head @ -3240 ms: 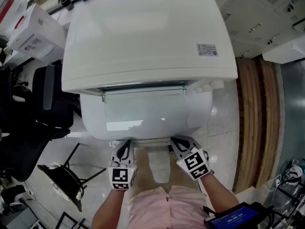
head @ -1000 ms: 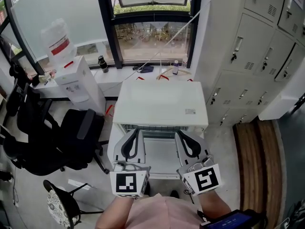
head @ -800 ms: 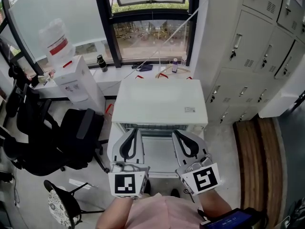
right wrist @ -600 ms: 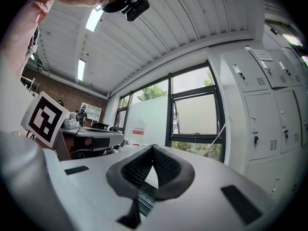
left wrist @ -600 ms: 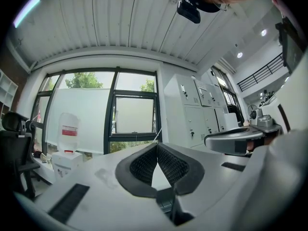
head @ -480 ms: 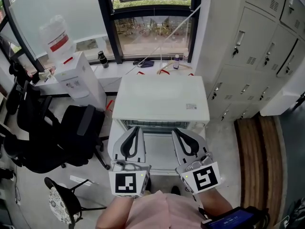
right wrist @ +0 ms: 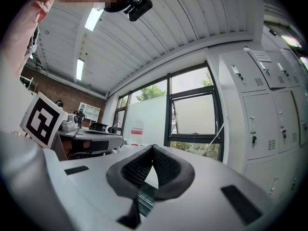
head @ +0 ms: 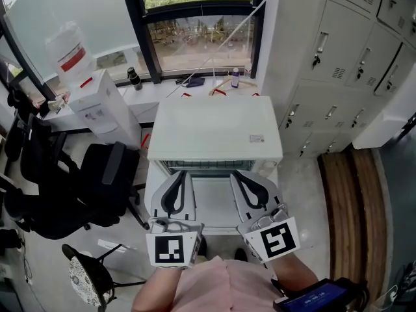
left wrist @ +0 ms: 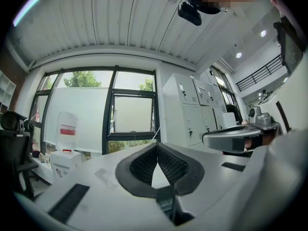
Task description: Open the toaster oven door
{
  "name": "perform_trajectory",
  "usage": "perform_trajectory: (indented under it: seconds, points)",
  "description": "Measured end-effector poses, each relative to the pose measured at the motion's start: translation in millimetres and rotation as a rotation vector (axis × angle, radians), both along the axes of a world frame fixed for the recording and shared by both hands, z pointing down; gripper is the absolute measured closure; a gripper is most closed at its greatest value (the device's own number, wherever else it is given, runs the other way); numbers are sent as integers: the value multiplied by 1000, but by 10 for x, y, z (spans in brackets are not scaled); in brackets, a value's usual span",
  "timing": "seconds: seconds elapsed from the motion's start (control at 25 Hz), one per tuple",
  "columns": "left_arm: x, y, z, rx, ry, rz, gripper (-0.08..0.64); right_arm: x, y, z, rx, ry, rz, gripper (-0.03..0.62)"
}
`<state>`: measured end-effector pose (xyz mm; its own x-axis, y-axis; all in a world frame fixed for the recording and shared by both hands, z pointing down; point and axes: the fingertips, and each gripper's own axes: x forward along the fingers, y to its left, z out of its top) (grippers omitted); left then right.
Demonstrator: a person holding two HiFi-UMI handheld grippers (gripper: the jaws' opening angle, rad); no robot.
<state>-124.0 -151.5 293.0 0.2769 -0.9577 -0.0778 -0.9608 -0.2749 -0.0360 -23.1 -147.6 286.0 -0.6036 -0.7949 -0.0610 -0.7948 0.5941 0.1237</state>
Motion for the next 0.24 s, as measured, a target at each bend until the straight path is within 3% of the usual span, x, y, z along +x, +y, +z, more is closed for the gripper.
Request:
perform_trajectory:
  seconds: [0.24]
  points:
    - [21,14,11,24,-15,17,546,1,20,7,-1,1,0,592]
